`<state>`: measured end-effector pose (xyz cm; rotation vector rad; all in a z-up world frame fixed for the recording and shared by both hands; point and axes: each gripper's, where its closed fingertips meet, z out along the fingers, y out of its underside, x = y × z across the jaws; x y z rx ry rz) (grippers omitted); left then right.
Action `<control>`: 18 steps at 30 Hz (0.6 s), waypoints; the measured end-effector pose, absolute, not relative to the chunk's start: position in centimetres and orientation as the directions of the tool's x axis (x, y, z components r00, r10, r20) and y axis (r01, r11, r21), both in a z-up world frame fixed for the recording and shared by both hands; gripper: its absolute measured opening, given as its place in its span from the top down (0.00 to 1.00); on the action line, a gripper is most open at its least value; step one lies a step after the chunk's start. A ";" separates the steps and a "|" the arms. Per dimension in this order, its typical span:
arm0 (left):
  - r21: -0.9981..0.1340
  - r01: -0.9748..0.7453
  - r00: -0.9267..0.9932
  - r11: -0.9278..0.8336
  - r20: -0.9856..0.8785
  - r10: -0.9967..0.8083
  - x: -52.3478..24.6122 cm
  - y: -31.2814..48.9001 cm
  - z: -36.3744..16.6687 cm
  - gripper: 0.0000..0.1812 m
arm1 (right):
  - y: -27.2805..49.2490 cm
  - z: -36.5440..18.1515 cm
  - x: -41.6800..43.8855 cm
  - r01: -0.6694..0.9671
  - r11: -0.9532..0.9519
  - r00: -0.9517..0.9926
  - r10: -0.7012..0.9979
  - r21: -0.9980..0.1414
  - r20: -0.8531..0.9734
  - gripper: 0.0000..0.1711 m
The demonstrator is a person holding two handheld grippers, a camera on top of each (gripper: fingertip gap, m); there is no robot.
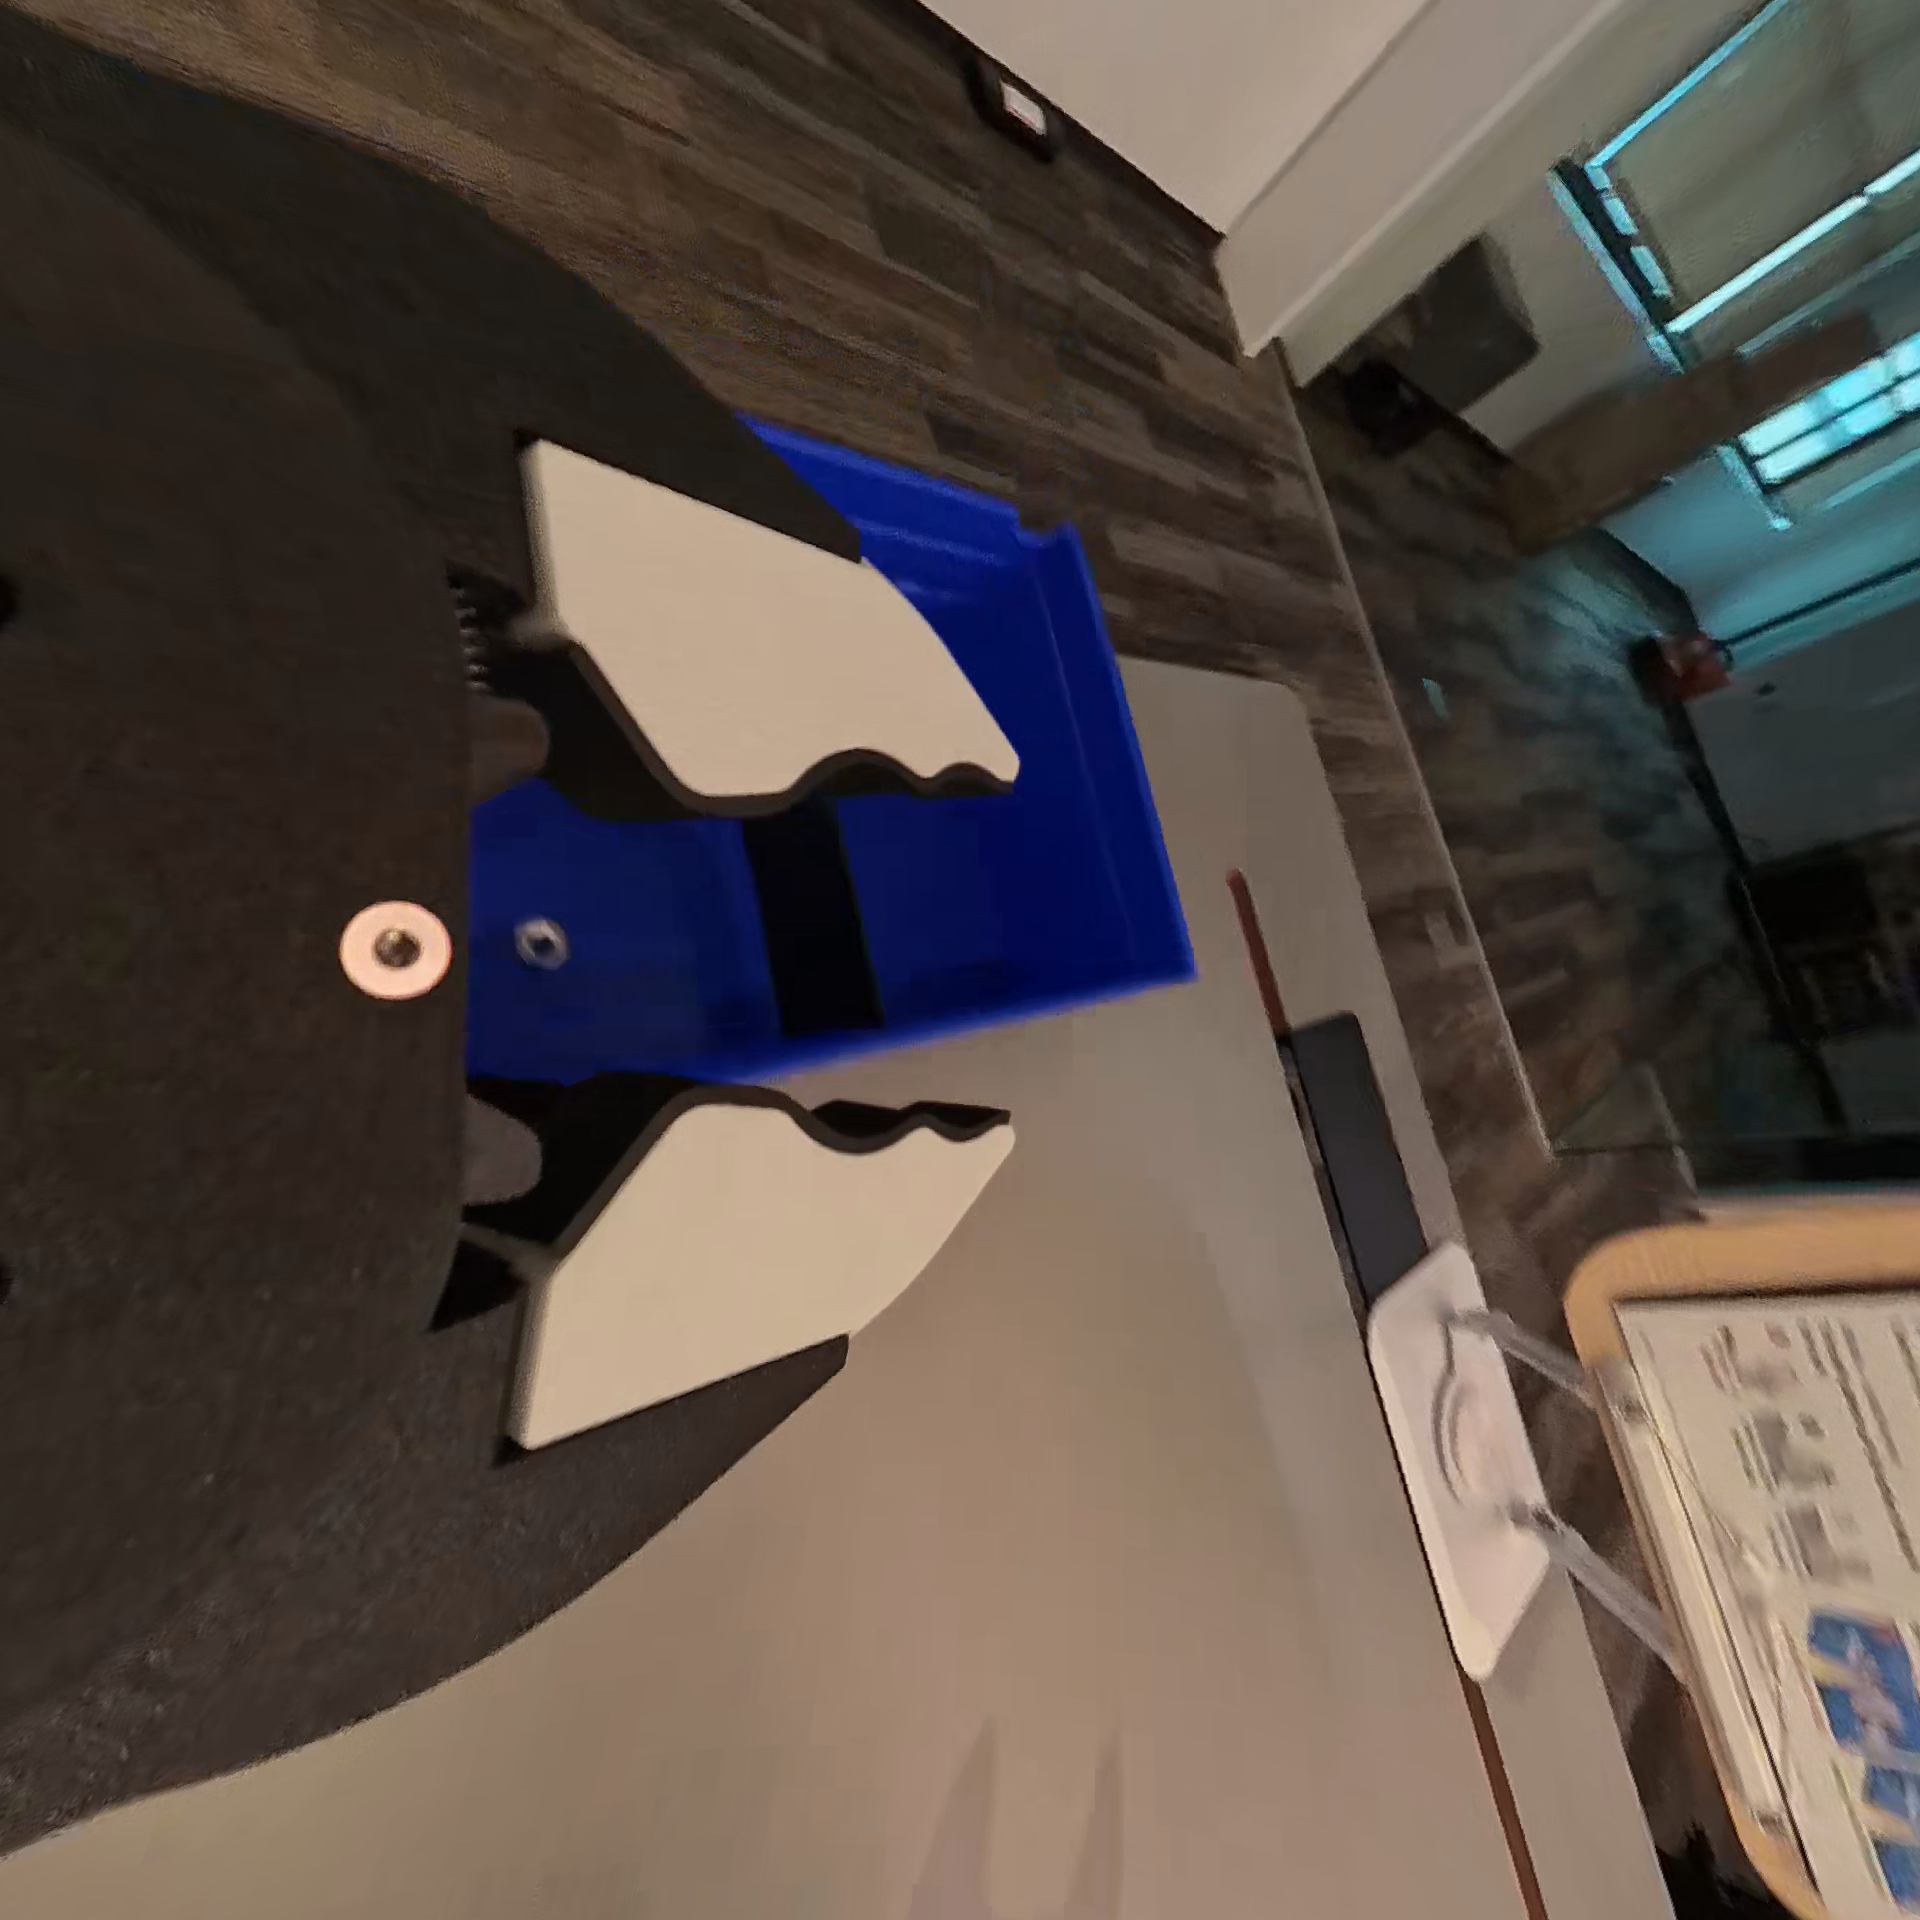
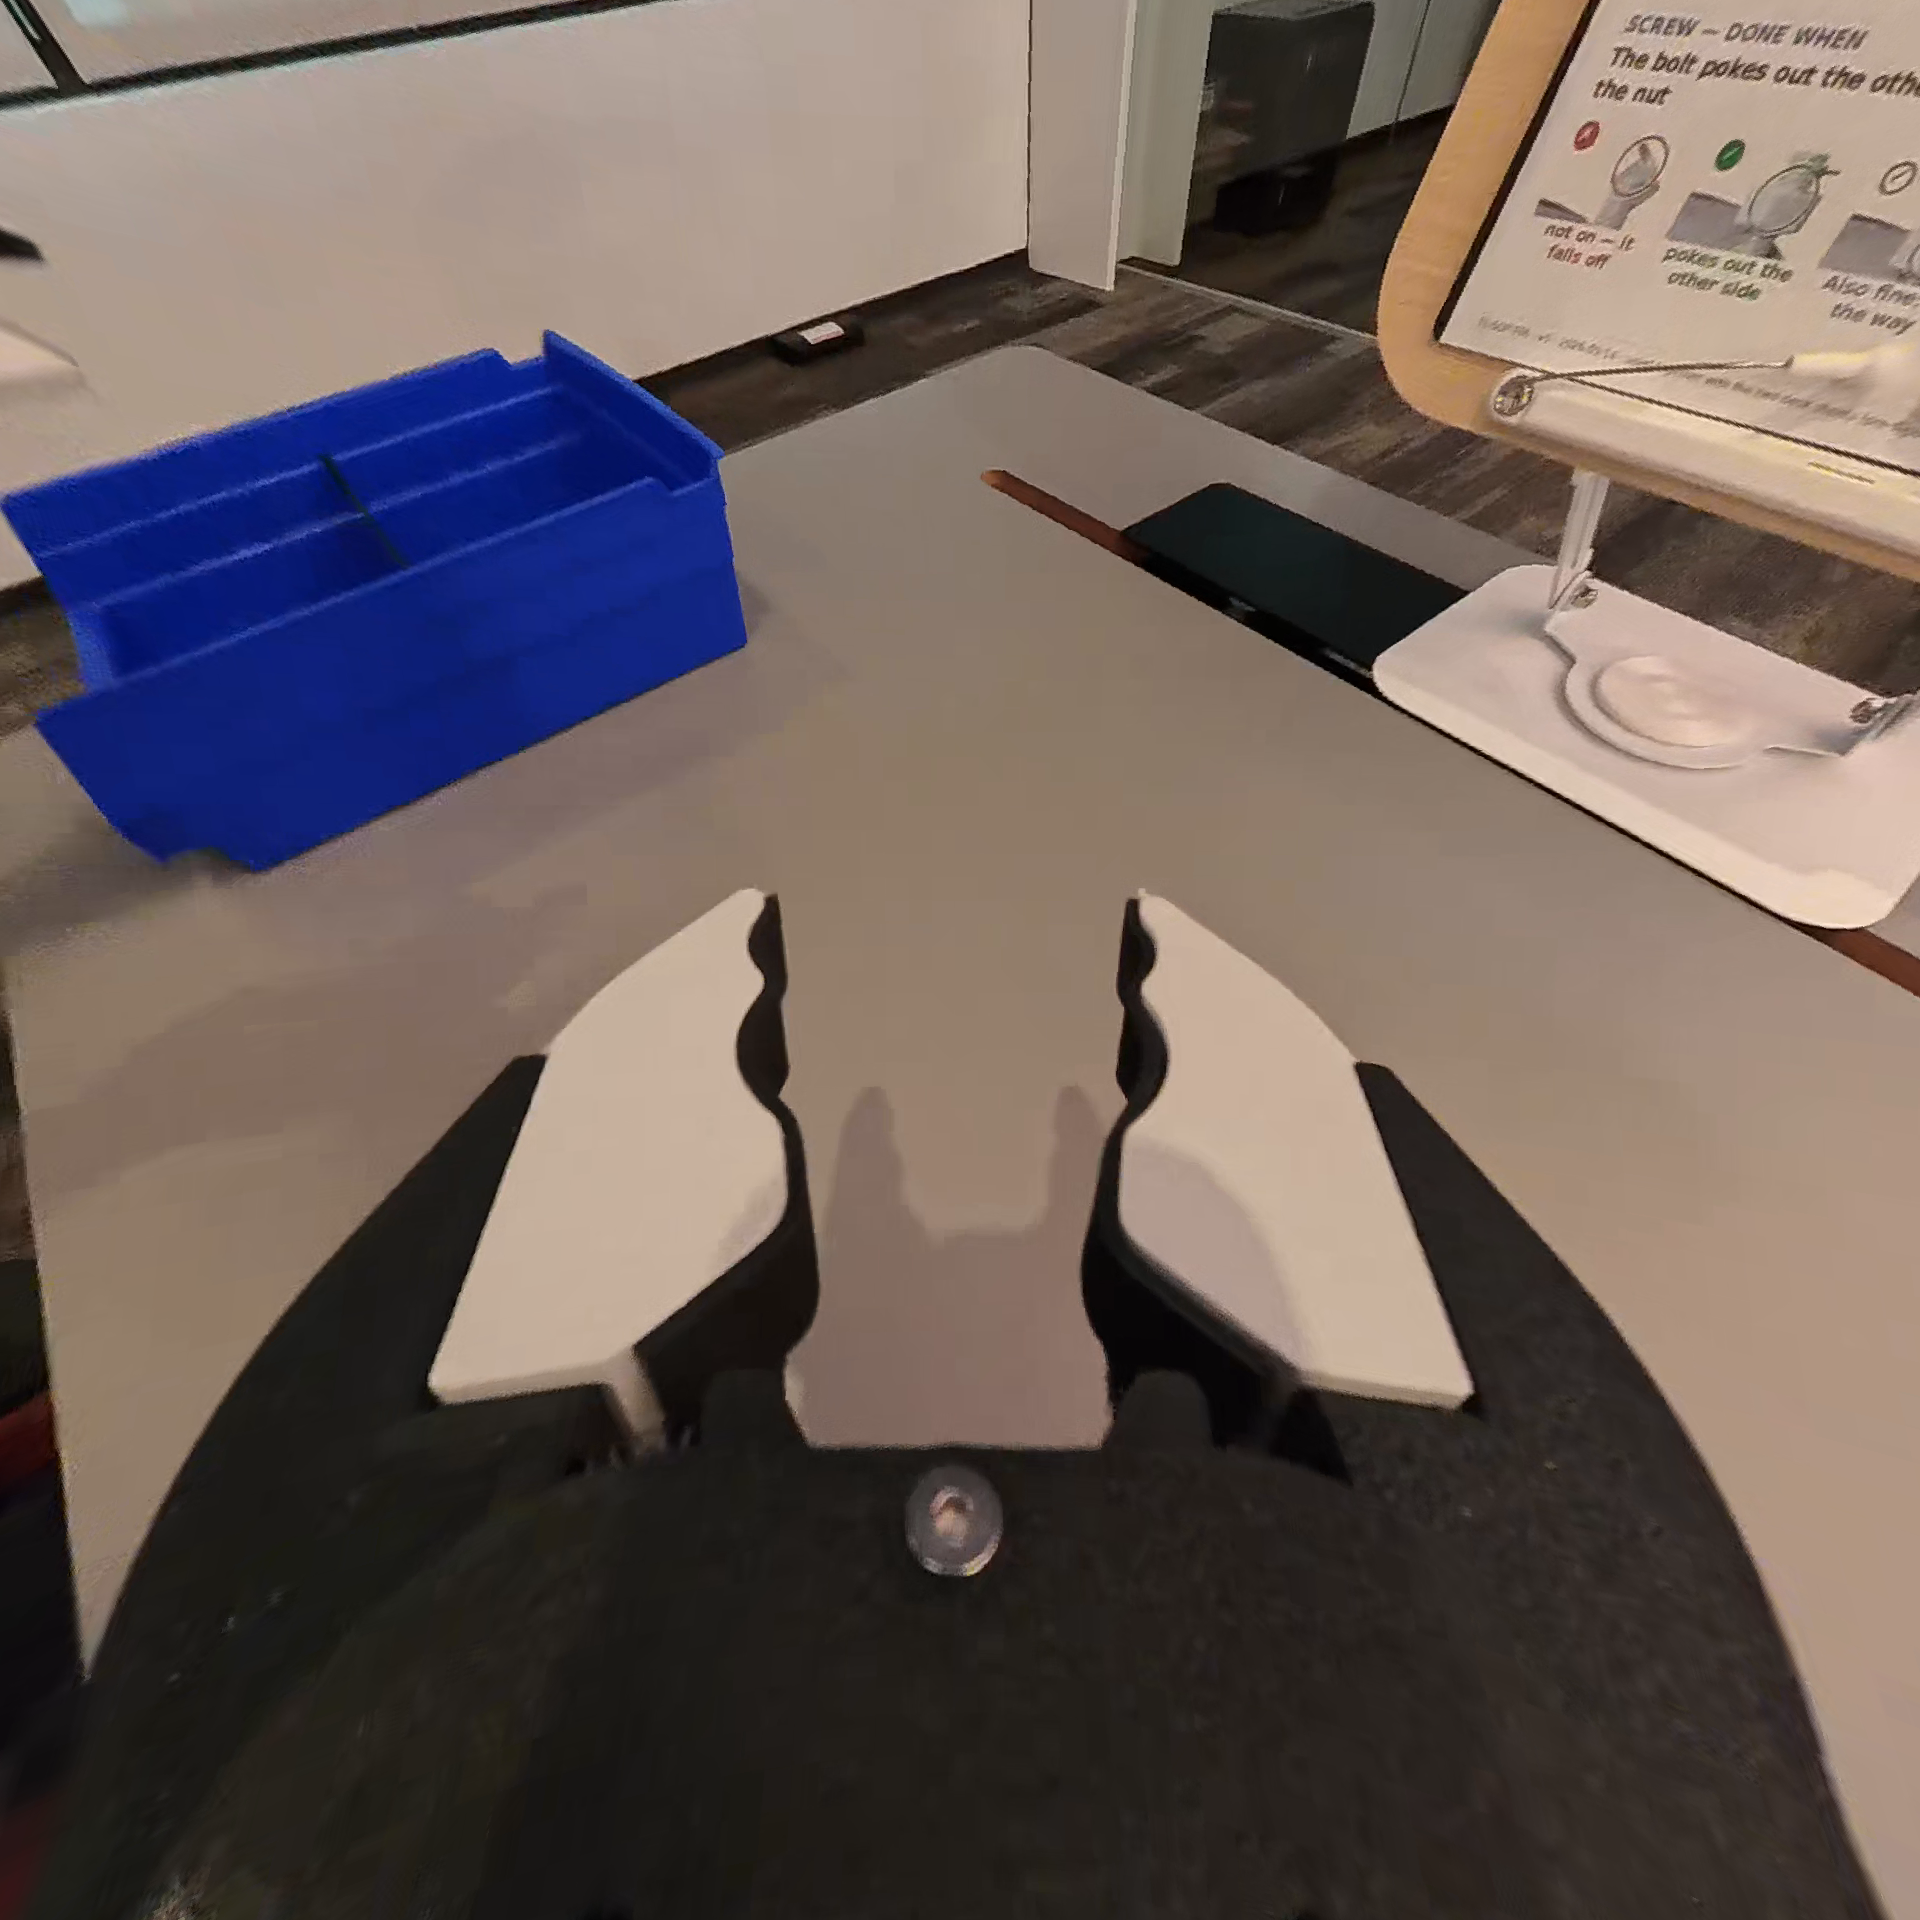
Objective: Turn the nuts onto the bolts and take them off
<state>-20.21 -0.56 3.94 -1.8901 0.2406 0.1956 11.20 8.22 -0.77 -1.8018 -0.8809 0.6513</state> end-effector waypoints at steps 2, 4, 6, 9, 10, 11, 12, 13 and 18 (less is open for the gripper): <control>-0.905 -0.218 0.975 -0.366 -0.217 -0.044 -23.9 -1.5 4.0 0.70 | 8.0 -0.8 12.0 0.312 -0.222 0.595 0.804 -0.924 0.008 0.67; -0.884 -0.168 0.985 -0.437 -0.169 -0.038 -26.6 -2.7 3.2 0.71 | 7.9 -0.7 12.7 0.334 -0.196 0.597 0.801 -0.922 0.046 0.69; -0.849 -0.142 0.989 -0.510 -0.139 -0.044 -28.4 -3.8 1.8 0.73 | 7.7 -0.7 12.9 0.348 -0.187 0.589 0.806 -0.918 0.059 0.70; -0.735 -0.159 0.987 -0.660 -0.123 -0.101 -29.9 -5.2 -1.6 0.75 | 7.4 -0.9 12.8 0.361 -0.187 0.569 0.820 -0.914 0.057 0.70; -0.685 -0.182 0.983 -0.705 -0.133 -0.125 -30.4 -5.5 -2.8 0.76 | 7.4 -1.1 12.7 0.366 -0.183 0.563 0.824 -0.913 0.060 0.70; -0.635 -0.215 0.977 -0.742 -0.148 -0.156 -30.8 -5.8 -3.7 0.77 | 7.4 -1.2 12.6 0.370 -0.178 0.557 0.828 -0.912 0.064 0.70; -0.585 -0.269 0.963 -0.765 -0.163 -0.214 -30.8 -5.9 -4.6 0.76 | 7.3 -1.3 12.5 0.372 -0.174 0.552 0.831 -0.912 0.067 0.70; -0.535 -0.347 0.938 -0.770 -0.180 -0.297 -30.6 -6.1 -5.3 0.77 | 7.3 -1.5 12.4 0.371 -0.173 0.546 0.835 -0.912 0.064 0.70; -0.254 -0.575 0.814 -0.778 -0.275 -0.512 -32.3 -5.9 -8.4 0.77 | 7.3 -2.6 12.1 0.363 -0.193 0.536 0.844 -0.912 0.035 0.69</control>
